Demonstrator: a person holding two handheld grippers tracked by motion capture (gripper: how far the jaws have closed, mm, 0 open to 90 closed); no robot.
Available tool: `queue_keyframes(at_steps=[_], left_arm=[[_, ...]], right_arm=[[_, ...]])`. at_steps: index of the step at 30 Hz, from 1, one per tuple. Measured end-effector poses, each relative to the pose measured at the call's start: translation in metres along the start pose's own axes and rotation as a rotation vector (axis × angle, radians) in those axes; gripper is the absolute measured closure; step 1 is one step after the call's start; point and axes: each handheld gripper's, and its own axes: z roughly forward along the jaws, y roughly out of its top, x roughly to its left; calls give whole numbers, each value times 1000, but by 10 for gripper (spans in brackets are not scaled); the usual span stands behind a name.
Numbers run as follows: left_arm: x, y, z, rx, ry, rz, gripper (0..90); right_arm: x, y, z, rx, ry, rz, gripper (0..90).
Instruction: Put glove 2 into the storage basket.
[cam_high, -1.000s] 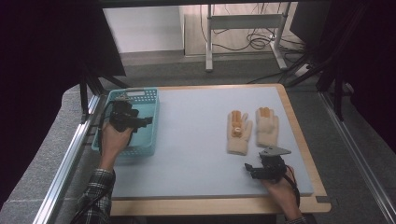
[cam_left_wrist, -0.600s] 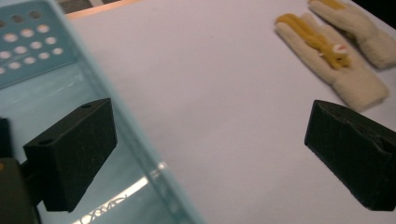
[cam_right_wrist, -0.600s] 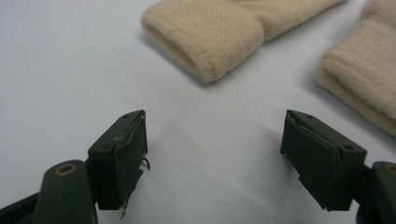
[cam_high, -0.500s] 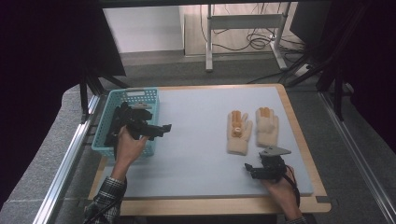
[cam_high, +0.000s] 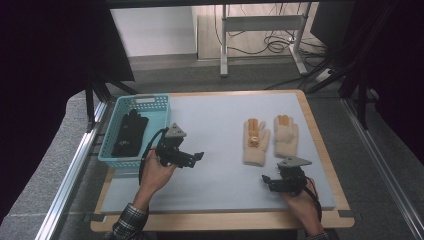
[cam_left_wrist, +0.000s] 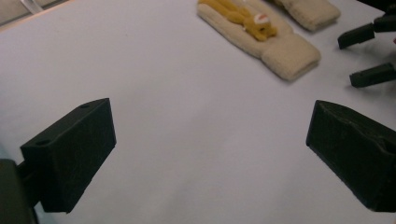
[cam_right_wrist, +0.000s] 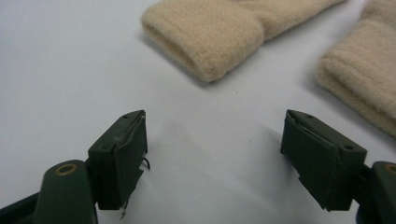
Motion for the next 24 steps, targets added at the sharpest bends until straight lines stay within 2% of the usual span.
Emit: queue_keyframes(at_steps=[5,6,7,13,18,24], left_arm=[[-12,-17,6,8,-8,10,17],[-17,-25,10,11,-8,14,16],[-17,-25,10,11,-8,14,16],[-28,-47,21,36,-7,8,16],[-30,-66,29,66,27,7,16],[-29,-88,34,106,72,-6,16]], right_arm=[[0,0,0,0,1,1,222],[0,0,0,1,2,2,222],[0,0,0,1,2,2,222],[0,0,0,1,4,4,227],[0,0,-1,-3,-3,8,257],[-2,-1,-2,-15,-22,34,365]])
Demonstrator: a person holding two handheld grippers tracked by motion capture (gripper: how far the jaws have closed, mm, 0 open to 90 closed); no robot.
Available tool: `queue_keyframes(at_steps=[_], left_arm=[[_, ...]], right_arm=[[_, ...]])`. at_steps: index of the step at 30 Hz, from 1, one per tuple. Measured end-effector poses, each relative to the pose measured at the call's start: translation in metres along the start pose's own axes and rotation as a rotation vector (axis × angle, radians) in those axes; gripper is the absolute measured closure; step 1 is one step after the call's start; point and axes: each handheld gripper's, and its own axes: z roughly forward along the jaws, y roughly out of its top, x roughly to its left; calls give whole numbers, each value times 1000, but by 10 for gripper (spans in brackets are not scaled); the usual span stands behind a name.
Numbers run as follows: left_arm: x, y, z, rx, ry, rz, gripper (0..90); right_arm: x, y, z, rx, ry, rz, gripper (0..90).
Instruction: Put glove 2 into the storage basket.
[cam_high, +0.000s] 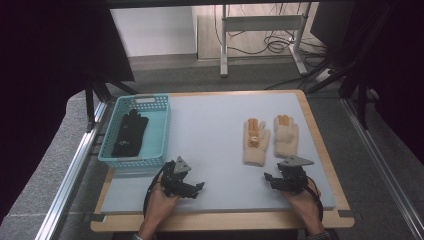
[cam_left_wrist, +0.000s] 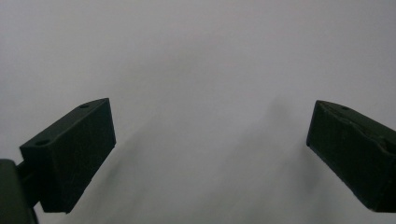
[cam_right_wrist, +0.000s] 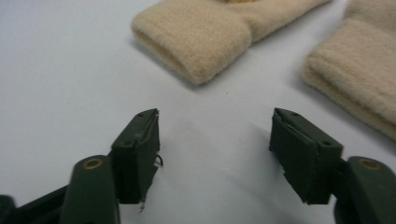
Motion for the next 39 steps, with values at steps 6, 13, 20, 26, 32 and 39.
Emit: queue_keyframes(at_steps=[6,13,20,26,32,39], left_arm=[[1,-7,-1,4,21,-6,16],[5,-7,1,22,-6,-34,12],[5,-8,1,19,-6,-35,13],[5,-8,0,21,-5,-31,14],[5,-8,0,20,-4,-32,15],[5,-8,0,20,-3,-30,15]], right_arm=[[-8,-1,-4,-5,20,28,461],[-28,5,-11,-13,4,37,500],[-57,25,-13,-40,-41,47,494],[-82,48,-4,-43,-92,22,483],[-106,64,16,-13,-92,29,395],[-120,69,46,6,-70,20,245]])
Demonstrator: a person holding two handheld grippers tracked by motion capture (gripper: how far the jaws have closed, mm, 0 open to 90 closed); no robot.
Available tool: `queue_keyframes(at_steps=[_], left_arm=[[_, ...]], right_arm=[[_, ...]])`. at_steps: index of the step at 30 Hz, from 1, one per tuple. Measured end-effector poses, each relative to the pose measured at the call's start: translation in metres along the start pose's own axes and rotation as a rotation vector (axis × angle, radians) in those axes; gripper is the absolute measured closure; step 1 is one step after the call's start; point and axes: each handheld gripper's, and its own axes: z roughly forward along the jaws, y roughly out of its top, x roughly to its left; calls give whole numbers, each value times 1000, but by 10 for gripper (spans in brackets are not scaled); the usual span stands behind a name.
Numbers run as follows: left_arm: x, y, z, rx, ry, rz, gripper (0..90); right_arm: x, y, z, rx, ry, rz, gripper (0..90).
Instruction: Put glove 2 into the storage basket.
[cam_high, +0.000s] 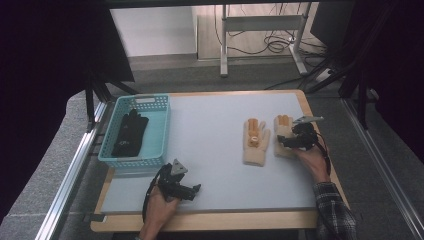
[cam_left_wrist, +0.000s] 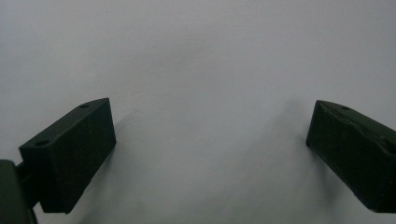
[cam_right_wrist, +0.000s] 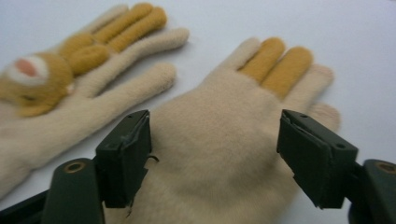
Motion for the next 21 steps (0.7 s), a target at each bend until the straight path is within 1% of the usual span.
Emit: queue_keyframes(at_steps=[2,4,5,6,7,9,11,13,15,19,21], left_arm=[[0,0,0,0,0,0,15],[0,0,0,0,0,0,15],[0,0,0,0,0,0,16],[0,0,0,0,1,0,16],[0,0,0,0,1,0,16],[0,0,0,-1,1,0,16],[0,0,0,-1,1,0,16],[0,0,0,-1,1,0,16],[0,0,0,0,1,0,16],[0,0,0,-2,1,-2,16],[0,0,0,-2,1,-2,16]], right_arm=[[-1,0,10,10,17,-5,240],[0,-1,15,19,8,-12,242],[0,-1,18,24,7,-4,278],[0,-2,20,27,22,11,323],[2,-4,20,17,25,25,369],[4,-4,18,21,23,39,448],[7,-3,15,39,19,45,501],[7,-2,14,53,21,53,529],[8,-2,13,52,20,63,541],[9,-3,6,25,30,88,544],[10,-4,0,12,33,87,543]])
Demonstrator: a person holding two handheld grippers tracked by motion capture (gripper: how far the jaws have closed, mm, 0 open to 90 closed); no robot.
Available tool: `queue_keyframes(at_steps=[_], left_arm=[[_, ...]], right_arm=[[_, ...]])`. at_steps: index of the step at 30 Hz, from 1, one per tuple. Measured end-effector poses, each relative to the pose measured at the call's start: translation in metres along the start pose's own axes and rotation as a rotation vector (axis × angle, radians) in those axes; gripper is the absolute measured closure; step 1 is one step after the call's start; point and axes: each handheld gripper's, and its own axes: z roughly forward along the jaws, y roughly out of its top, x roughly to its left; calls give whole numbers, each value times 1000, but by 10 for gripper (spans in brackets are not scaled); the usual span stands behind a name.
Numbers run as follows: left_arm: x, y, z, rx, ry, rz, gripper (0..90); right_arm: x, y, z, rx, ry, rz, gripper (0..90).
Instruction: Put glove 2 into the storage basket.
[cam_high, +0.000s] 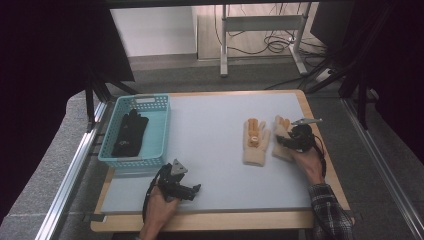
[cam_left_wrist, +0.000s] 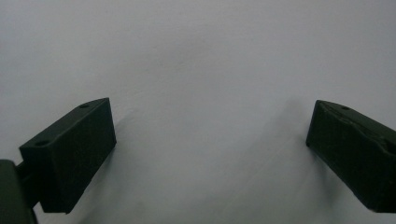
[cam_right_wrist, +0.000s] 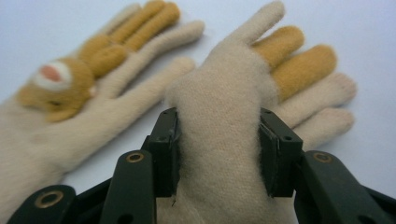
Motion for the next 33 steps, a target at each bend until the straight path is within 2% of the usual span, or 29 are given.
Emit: queue_keyframes(at_steps=[5,11,14,19,26,28,33], left_arm=[[0,0,0,1,0,0,16],[0,0,0,1,0,0,17],[0,0,0,2,0,1,17],[0,0,0,2,3,4,17],[0,0,0,2,3,4,16],[0,0,0,2,4,5,16],[0,0,0,2,6,6,16]], right_arm=[[9,3,-17,-37,15,-7,542],[29,12,-44,-96,47,-30,536],[46,16,-55,-126,84,-50,530],[85,23,-65,-143,133,-121,526],[140,32,-57,-144,237,-193,522],[156,32,-48,-134,263,-208,521],[187,26,-24,-96,284,-240,519]])
